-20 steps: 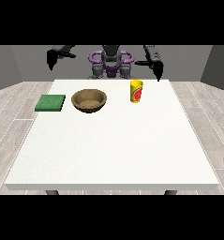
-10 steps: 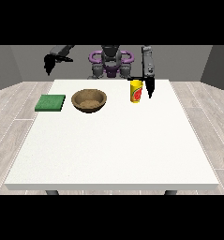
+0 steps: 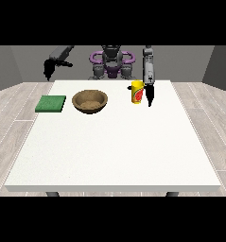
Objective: Pick the cup and pour the ball into the bowl, then pick the bowl and place it on the pad
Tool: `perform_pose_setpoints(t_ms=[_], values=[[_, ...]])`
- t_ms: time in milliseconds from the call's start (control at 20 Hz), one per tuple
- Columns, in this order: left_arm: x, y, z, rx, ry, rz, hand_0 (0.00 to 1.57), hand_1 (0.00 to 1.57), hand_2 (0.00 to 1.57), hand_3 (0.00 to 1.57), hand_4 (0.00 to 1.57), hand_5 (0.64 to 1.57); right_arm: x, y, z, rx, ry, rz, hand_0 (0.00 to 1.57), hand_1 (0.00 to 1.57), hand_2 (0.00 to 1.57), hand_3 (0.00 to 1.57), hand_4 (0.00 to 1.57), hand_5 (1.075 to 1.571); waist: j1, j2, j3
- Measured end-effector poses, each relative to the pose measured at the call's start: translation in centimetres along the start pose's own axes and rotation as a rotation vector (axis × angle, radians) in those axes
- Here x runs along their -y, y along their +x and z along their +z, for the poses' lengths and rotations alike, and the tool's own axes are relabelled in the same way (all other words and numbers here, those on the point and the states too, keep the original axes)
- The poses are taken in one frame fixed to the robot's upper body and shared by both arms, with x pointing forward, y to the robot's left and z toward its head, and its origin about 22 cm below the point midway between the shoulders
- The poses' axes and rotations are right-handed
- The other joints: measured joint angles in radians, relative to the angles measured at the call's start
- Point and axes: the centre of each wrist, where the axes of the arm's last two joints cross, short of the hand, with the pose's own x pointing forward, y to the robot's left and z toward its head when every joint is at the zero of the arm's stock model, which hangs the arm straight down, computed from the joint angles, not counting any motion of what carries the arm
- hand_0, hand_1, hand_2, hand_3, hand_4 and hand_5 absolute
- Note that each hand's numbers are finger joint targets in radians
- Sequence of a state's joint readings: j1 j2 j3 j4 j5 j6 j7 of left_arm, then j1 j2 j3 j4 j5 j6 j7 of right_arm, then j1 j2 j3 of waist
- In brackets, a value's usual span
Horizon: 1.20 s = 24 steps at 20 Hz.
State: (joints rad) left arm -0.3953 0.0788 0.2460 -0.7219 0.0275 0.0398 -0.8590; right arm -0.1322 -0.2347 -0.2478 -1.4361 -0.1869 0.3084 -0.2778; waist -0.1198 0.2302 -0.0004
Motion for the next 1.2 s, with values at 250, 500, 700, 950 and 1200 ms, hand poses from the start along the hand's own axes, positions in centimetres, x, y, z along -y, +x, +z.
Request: perform_pose_setpoints(t_ms=[250,500,700,950,1200], values=[[1.2,-0.5,-0.8,-0.005,0.004,-0.013,1.02,1.02,1.1,0.89,1.47,0.776,0.4,0.4,-1.1,0.006,0.007,0.008,0.0,0.0,0.0,0.0,0.0,1.57,-0.007,0.006,0.0018],[0.9,-0.4,-0.1,0.095,0.013,-0.227,1.32,1.32,1.57,1.57,1.47,1.246,1.4,1.3,-1.7,0.042,0.024,0.012,0.0,0.0,0.0,0.0,0.0,1.57,-0.04,0.026,0.0197],[1.2,-0.4,0.2,0.111,0.03,-0.306,1.33,1.33,1.57,1.57,1.5,1.245,2.6,1.6,-1.7,0.037,0.015,0.028,0.0,0.0,0.0,0.0,0.0,1.57,-0.046,0.02,0.02],[1.1,-0.6,1.0,0.001,-0.059,-0.411,1.38,1.38,1.57,1.57,1.57,1.341,4.4,-0.4,0.7,-0.097,-0.029,0.019,0.0,0.0,0.0,0.0,0.0,1.569,-0.005,-0.111,0.0074],[-3.7,2.6,-5.1,-0.011,-0.104,-0.673,1.46,1.46,1.57,1.57,1.57,1.296,4.4,-1.3,1.1,-0.169,-0.042,0.013,0.0,0.0,0.0,0.0,0.0,1.569,0.018,-0.188,0.0052]])
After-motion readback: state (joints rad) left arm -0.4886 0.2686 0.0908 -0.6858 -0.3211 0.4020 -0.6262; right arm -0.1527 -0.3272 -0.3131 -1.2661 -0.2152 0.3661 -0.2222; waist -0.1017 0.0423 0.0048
